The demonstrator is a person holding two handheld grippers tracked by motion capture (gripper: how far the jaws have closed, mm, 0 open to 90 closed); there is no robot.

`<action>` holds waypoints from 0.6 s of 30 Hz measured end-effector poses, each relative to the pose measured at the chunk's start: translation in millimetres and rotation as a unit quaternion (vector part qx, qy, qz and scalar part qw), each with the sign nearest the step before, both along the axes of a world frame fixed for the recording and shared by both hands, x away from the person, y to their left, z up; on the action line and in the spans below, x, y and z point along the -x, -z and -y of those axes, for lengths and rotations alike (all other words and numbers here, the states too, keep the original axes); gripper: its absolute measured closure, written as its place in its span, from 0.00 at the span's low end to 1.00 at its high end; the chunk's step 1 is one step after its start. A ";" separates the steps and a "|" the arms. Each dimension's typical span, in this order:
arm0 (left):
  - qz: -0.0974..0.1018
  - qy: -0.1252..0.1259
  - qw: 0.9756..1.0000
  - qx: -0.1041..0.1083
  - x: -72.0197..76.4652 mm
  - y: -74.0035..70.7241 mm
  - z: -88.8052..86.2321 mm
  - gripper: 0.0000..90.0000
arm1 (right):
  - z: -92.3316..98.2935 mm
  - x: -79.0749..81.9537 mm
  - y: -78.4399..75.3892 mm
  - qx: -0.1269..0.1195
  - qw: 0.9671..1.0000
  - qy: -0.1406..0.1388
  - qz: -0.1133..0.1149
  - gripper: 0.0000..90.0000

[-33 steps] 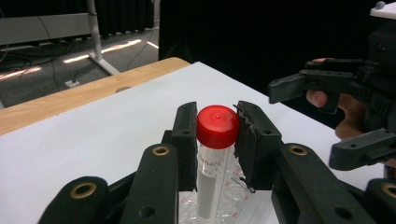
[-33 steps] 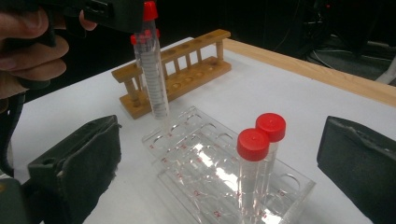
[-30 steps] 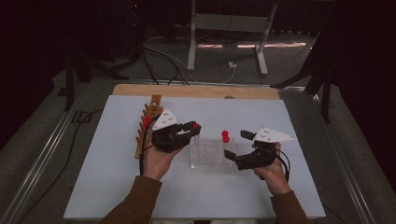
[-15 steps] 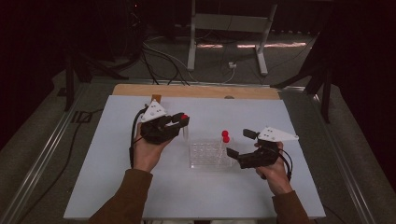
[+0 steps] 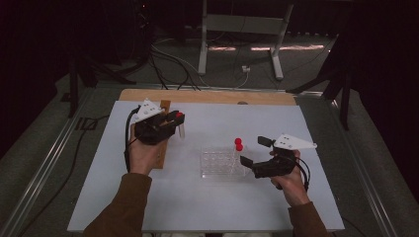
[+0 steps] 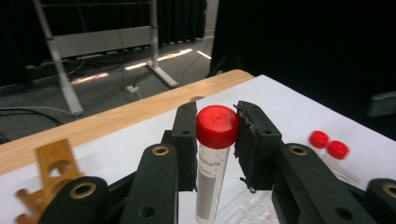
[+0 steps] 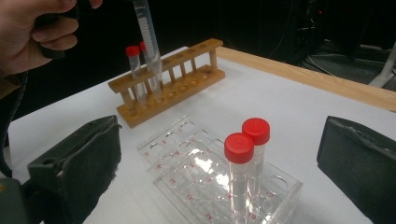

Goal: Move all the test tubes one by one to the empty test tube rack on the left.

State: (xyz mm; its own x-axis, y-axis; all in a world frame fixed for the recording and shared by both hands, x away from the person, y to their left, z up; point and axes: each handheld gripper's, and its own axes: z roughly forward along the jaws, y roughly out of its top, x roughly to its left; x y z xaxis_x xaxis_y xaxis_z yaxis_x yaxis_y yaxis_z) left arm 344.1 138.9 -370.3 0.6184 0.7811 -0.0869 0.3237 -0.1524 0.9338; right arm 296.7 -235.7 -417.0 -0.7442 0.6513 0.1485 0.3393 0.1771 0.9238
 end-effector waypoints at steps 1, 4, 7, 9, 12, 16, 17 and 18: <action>0.001 -0.005 1.000 0.002 -1.3 0.1 -1.9 0.79 | 0.1 -0.1 0.0 0.000 1.000 0.000 0.000 0.00; 0.002 -0.019 1.000 0.003 -5.3 0.5 -7.3 0.79 | 0.1 -0.1 0.0 0.000 1.000 0.000 0.000 0.00; 0.000 -0.031 1.000 -0.002 -9.4 1.5 -11.6 0.79 | 0.4 0.0 -0.1 -0.001 1.000 0.000 0.000 0.00; 0.001 -0.040 0.999 -0.005 -12.0 2.1 -14.3 0.79 | 0.7 -0.1 -0.2 -0.002 1.000 0.000 0.000 0.00; 0.002 -0.052 0.999 -0.007 -15.8 3.3 -18.2 0.79 | 0.8 -0.2 0.0 -0.005 1.000 -0.001 -0.001 0.00; 0.000 -0.069 0.998 -0.013 -21.2 6.4 -22.5 0.79 | 0.6 -0.5 0.6 -0.006 1.000 -0.002 -0.001 0.00; -0.001 -0.073 0.997 -0.014 -22.5 7.4 -23.4 0.79 | 0.7 -0.6 0.6 -0.005 1.000 -0.002 -0.001 0.00; -0.002 -0.077 0.997 -0.016 -23.9 8.3 -24.4 0.79 | 0.8 -0.6 0.5 -0.005 1.000 -0.002 -0.001 0.00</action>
State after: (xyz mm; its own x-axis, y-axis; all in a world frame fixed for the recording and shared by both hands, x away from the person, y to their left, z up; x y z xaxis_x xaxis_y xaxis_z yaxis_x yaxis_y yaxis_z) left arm 368.0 163.3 -378.6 0.4907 0.8691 -0.0622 0.3498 -0.1311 0.9276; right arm 297.3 -236.5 -417.5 -0.7465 0.6465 0.1573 0.3408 0.1684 0.9249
